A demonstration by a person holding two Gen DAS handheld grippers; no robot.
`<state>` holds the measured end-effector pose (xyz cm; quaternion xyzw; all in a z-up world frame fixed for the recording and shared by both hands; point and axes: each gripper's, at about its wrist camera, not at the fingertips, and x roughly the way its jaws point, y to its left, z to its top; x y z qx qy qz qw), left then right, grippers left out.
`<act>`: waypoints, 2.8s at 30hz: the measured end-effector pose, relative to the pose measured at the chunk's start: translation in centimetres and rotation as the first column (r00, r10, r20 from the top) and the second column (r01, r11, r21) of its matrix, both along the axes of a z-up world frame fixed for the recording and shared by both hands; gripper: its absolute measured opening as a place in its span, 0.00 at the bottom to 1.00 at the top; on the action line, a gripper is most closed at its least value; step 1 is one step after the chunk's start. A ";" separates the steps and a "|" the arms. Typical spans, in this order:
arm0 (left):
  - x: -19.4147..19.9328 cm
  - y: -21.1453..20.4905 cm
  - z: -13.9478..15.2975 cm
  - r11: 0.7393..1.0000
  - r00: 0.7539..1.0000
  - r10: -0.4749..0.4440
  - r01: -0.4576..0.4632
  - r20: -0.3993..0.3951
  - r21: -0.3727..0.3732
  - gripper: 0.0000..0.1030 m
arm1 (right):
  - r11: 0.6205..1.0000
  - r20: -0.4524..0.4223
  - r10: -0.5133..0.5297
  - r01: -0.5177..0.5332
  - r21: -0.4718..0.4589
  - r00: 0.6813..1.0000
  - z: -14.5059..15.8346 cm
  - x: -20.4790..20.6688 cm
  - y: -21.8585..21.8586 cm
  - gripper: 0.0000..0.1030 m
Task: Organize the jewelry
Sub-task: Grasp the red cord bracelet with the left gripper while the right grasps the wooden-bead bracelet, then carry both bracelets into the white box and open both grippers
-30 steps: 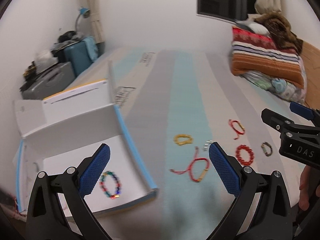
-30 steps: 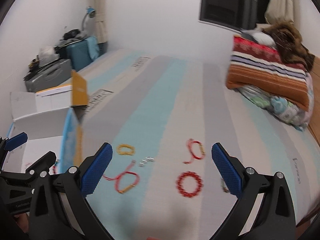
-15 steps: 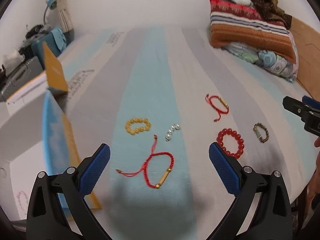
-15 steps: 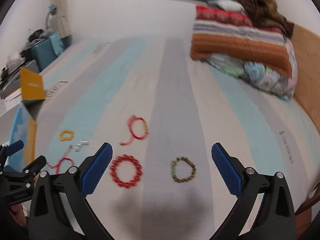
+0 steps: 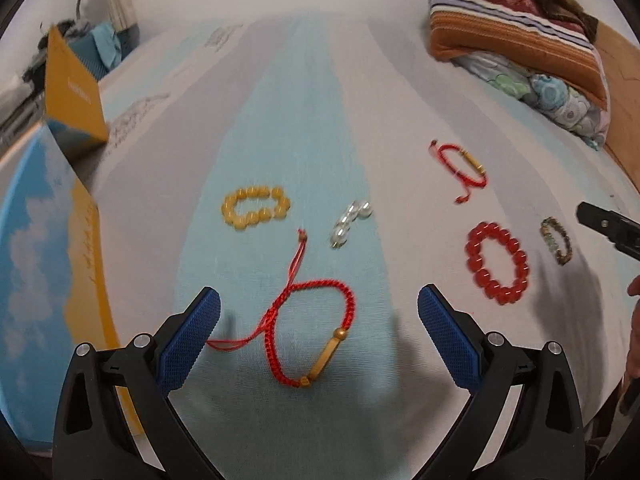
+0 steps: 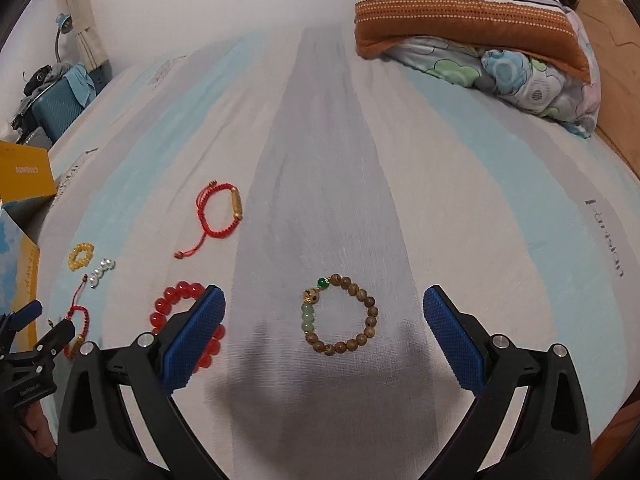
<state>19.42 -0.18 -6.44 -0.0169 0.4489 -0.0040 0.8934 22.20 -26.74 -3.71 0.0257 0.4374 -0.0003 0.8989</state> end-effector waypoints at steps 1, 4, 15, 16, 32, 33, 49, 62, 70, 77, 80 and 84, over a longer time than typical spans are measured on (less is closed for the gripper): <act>0.1 0.0 -0.4 1.000 1.000 0.001 -0.001 -0.008 0.003 0.93 | 1.000 -0.004 -0.004 0.004 0.003 1.000 -0.3 0.0 -0.2 0.93; 0.3 -0.1 -1.3 1.000 1.000 -0.005 0.005 -0.026 0.012 0.90 | 1.000 -0.025 -0.007 0.007 0.012 1.000 -1.2 0.3 -0.5 0.91; 0.6 -0.5 -2.6 1.000 0.998 -0.019 0.020 -0.057 0.007 0.72 | 1.000 -0.143 0.018 -0.015 0.024 0.990 -4.7 1.6 -0.4 0.54; 0.6 -0.4 -2.6 1.000 0.998 -0.014 0.014 -0.058 0.002 0.70 | 1.000 -0.144 0.013 -0.011 0.021 0.990 -4.7 1.6 -0.5 0.52; -0.1 0.2 -1.8 1.000 0.998 0.011 -0.013 -0.068 -0.025 0.09 | 0.997 -0.134 -0.010 0.020 0.069 0.991 -5.0 1.5 -1.5 0.07; -0.1 0.2 -1.7 1.000 0.998 0.010 -0.011 -0.063 -0.023 0.09 | 0.997 -0.131 -0.008 0.017 0.073 0.991 -4.9 1.4 -1.4 0.07; -1.0 0.1 0.3 1.000 1.000 0.013 -0.014 -0.022 -0.012 0.09 | 0.997 -0.061 0.001 0.004 0.072 0.998 -2.9 0.3 -0.8 0.07; -2.6 0.8 3.2 0.999 0.999 0.031 -0.031 0.024 -0.009 0.09 | 0.997 0.010 0.009 -0.010 0.070 1.000 0.7 -1.1 0.0 0.07; -4.0 1.4 4.8 0.999 0.997 0.046 -0.046 0.063 0.011 0.09 | 0.998 0.046 0.032 -0.035 0.059 0.998 2.6 -2.2 1.8 0.07; -5.5 2.2 6.4 0.998 0.994 0.056 -0.057 0.095 0.013 0.09 | 0.997 0.072 0.049 -0.054 0.056 0.996 4.3 -3.1 3.4 0.07; -6.1 2.9 6.9 0.998 0.992 0.067 -0.069 0.103 0.010 0.09 | 0.997 0.082 0.054 -0.059 0.057 0.995 4.9 -3.4 3.9 0.07; -7.0 3.4 8.1 0.998 0.989 0.069 -0.070 0.128 0.007 0.09 | 0.996 0.095 0.064 -0.070 0.059 0.993 5.8 -3.8 4.8 0.07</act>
